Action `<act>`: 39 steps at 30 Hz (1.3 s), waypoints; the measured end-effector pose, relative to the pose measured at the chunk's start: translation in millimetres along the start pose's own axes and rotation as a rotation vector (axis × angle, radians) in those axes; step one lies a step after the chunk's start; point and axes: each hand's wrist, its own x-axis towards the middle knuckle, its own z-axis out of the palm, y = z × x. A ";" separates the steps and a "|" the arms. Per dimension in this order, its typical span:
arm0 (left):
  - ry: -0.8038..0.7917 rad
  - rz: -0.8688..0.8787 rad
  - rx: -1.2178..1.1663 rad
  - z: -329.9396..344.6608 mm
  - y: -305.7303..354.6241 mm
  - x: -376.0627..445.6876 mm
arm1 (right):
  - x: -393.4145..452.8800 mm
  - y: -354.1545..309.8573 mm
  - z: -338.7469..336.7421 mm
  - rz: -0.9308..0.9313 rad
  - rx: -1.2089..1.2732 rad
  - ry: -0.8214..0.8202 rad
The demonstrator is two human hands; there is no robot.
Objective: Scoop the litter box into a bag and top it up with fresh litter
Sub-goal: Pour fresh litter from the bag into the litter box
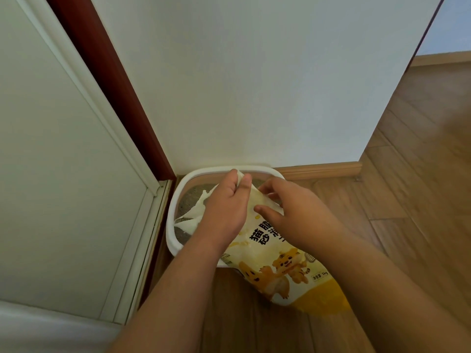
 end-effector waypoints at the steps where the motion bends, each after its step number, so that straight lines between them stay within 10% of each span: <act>1: -0.011 0.009 0.005 1.0 -0.7 0.4 | 0.1 -0.6 -0.2 0.002 -0.001 -0.003; 39: -0.079 0.125 0.011 -5.9 -6.6 -0.8 | 4.4 -6.4 0.4 0.069 -0.012 0.047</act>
